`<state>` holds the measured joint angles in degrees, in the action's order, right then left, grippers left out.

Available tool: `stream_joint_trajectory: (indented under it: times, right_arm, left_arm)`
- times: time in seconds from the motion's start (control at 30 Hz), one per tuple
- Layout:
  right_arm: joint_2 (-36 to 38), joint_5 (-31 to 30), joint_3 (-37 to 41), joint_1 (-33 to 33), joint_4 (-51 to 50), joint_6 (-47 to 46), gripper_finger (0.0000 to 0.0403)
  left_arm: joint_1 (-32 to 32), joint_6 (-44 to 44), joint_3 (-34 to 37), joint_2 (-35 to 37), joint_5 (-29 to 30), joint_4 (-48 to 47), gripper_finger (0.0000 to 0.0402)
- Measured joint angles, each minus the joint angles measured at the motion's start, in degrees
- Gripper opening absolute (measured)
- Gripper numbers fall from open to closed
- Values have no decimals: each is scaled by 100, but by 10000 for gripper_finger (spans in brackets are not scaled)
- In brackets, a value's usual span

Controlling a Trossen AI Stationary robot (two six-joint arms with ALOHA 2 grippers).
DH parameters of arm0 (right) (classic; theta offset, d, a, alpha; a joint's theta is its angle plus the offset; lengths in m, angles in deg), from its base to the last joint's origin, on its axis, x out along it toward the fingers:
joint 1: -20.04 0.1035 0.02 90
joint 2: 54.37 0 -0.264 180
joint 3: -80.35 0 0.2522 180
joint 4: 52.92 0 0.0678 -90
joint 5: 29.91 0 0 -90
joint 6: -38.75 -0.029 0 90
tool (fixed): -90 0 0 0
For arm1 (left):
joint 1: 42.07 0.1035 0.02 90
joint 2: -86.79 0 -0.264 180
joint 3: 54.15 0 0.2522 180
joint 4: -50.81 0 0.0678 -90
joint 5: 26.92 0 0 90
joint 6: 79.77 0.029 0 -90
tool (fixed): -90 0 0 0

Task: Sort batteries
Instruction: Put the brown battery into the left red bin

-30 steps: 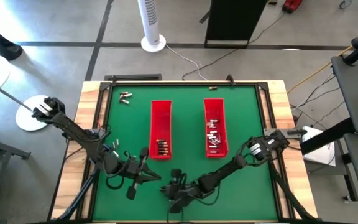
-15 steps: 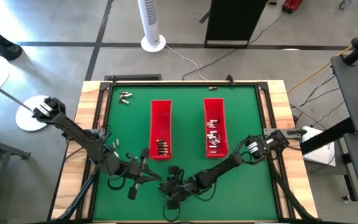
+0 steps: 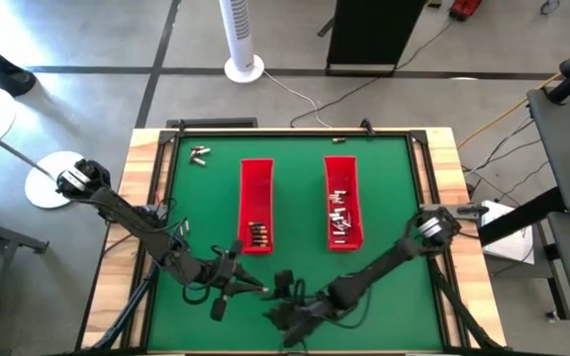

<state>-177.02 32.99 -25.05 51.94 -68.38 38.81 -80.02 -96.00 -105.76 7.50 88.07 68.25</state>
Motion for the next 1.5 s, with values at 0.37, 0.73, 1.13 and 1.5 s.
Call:
stream_joint_trajectory:
  times: [0.37,0.73,1.13,1.5]
  right_arm:
    - [895,-782,15,883,-1002,-658,151]
    - [809,-1058,20,1163,-1782,-1497,123]
    - [809,-1059,63,1160,-2013,-1659,107]
    - [809,-1061,154,1158,-2075,-1701,120]
  left_arm:
    - [233,-1370,-2,-714,444,-982,142]
    - [291,-1549,0,-1810,514,-1227,165]
    - [323,-1313,-3,-1923,1219,-1602,157]
    - [386,-2067,-1733,-1754,1452,-5244,157]
